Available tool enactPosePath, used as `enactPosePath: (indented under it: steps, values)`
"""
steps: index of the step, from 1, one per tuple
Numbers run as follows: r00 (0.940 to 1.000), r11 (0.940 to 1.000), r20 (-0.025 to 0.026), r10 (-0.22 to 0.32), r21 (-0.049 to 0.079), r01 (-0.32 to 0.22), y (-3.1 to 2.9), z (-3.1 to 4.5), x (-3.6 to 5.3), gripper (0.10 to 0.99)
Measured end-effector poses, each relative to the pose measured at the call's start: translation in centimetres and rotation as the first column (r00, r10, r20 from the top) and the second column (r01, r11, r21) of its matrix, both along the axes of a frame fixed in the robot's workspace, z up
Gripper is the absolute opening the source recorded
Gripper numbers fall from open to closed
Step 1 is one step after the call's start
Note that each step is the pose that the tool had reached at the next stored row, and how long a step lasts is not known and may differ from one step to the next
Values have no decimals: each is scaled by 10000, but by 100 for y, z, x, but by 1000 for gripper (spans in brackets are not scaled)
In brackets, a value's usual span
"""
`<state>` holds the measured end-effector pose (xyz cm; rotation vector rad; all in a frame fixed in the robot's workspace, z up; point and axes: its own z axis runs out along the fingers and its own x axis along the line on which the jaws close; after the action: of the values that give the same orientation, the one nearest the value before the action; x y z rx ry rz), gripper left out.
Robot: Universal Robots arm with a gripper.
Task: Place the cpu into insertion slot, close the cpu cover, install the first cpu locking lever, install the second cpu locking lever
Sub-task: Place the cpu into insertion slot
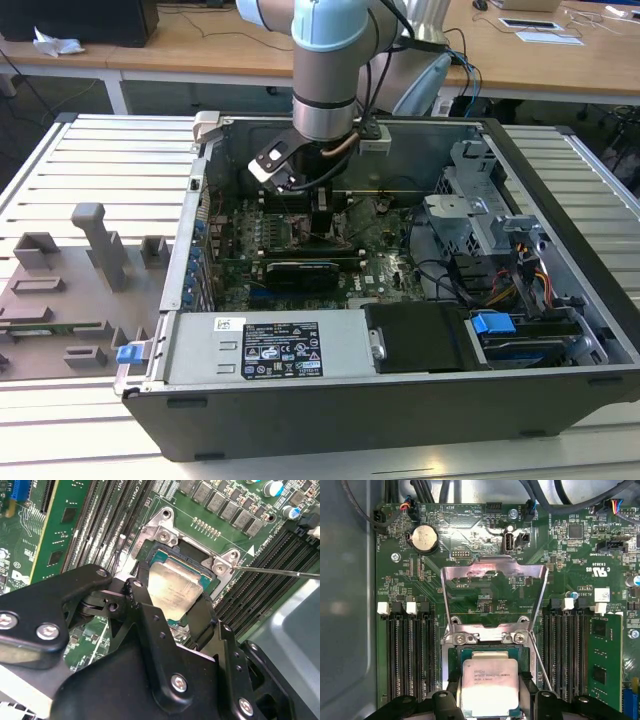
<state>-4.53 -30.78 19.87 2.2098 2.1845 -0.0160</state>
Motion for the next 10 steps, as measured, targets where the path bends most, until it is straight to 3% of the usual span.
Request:
enactPosePath:
  steps: [7,8,10]
  values:
    - [10000,10000,5,0,6,0,2,-8,1,553]
    - [10000,10000,1,0,2,0,1,-7,0,620]
    - [10000,10000,1,-1,1,1,0,18,0,620]
